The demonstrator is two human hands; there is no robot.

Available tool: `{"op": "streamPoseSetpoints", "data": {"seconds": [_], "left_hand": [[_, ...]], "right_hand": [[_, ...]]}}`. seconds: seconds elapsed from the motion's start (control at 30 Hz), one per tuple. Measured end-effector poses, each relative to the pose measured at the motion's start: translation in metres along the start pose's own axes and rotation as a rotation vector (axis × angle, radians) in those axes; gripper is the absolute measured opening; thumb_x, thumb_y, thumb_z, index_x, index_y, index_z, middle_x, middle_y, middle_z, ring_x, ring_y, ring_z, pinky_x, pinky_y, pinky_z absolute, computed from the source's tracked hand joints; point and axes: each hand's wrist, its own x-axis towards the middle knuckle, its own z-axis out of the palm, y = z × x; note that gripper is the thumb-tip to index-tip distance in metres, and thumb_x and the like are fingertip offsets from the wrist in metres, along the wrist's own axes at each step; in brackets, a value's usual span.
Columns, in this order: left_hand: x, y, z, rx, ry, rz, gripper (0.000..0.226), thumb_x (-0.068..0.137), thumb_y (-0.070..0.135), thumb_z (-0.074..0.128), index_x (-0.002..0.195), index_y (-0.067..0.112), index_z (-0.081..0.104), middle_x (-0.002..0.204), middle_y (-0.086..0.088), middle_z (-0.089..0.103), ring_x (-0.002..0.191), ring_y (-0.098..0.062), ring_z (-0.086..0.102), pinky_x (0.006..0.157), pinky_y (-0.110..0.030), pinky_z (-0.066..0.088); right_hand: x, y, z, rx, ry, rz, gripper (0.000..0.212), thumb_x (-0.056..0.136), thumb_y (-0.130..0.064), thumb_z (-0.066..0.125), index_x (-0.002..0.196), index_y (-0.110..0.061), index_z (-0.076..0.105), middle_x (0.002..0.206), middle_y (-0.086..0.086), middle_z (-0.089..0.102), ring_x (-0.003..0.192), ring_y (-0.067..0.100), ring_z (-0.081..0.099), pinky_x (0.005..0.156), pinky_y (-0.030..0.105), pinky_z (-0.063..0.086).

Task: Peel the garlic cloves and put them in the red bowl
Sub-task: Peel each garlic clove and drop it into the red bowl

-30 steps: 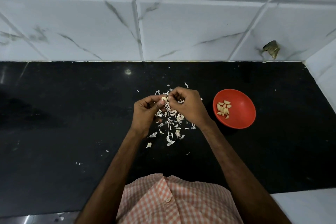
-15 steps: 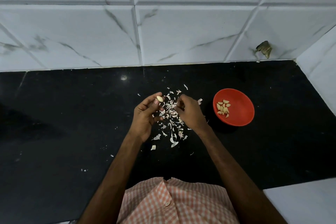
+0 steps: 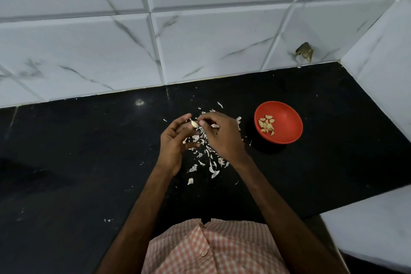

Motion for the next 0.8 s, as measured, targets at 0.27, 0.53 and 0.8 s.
{"op": "streamPoseSetpoints", "data": {"seconds": [0.27,0.53,0.8], "left_hand": [[-0.002,-0.005,0.010,0.115,0.077,0.158,0.023,0.094,-0.003,0.063,0.117,-0.008,0.066,0.102,-0.017,0.076,0.090,-0.021,0.075,0.071,-0.028,0.060],[-0.001,-0.007,0.005,0.125,0.125,0.215,0.024,0.088,-0.007,0.068,0.112,-0.008,0.068,0.104,-0.018,0.076,0.095,-0.024,0.074,0.080,-0.029,0.061],[-0.006,-0.008,0.005,0.125,0.086,0.210,0.020,0.091,-0.002,0.067,0.110,0.002,0.071,0.102,-0.015,0.077,0.096,-0.025,0.074,0.085,-0.037,0.061]], "right_hand": [[-0.003,-0.007,0.007,-0.388,0.041,-0.163,0.010,0.091,-0.015,0.063,0.088,-0.005,0.063,0.080,0.006,0.063,0.062,0.021,0.060,0.052,0.038,0.051],[-0.001,-0.016,0.011,-0.340,0.049,-0.133,0.011,0.087,-0.018,0.068,0.084,-0.009,0.064,0.078,0.001,0.063,0.064,0.015,0.057,0.054,0.033,0.050],[-0.002,-0.018,0.010,-0.188,0.029,-0.002,0.011,0.088,-0.017,0.070,0.087,-0.006,0.067,0.080,0.002,0.068,0.069,0.016,0.064,0.063,0.041,0.056]]}}
